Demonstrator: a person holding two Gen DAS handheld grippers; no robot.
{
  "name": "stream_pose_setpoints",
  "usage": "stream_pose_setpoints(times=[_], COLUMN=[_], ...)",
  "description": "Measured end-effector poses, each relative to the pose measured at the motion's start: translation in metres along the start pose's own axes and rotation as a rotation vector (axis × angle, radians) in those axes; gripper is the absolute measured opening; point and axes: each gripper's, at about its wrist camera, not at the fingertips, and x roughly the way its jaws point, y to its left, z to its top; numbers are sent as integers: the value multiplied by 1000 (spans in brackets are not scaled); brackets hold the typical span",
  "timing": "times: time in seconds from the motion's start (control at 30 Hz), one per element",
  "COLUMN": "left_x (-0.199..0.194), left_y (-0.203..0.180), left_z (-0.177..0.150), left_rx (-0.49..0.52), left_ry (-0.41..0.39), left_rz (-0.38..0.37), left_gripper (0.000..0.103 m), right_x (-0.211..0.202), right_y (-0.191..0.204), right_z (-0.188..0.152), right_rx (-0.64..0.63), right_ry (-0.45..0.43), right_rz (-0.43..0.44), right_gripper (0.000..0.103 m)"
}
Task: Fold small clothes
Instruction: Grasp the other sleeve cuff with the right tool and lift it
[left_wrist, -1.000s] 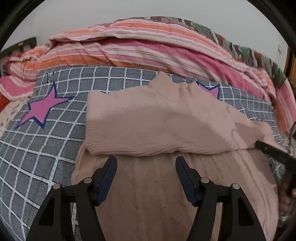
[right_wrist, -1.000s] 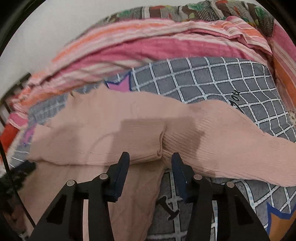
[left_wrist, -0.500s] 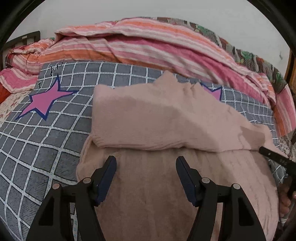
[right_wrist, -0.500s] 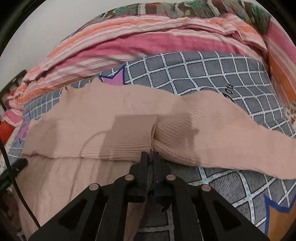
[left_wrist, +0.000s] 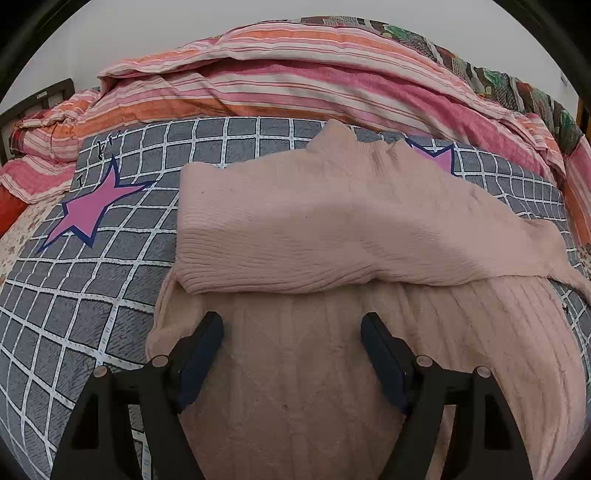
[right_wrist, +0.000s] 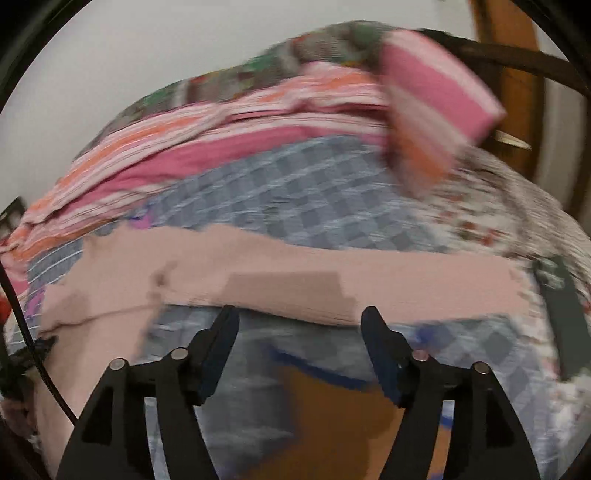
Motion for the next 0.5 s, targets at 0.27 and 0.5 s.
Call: stream_pose_setpoints(times=[0.27,0.5], left_x=[3,8], left_y=[-2,-1], left_z=[0,3], left_rx=[5,2], left_ry=[4,15], left_rz=[7,-1], left_gripper=[78,82], right_x=[23,53], right_y=[-99,-113], right_z=[-25,-5], right_rx=[141,221], right_ry=[49,56], right_rz=[-26,-6], right_gripper=[72,72])
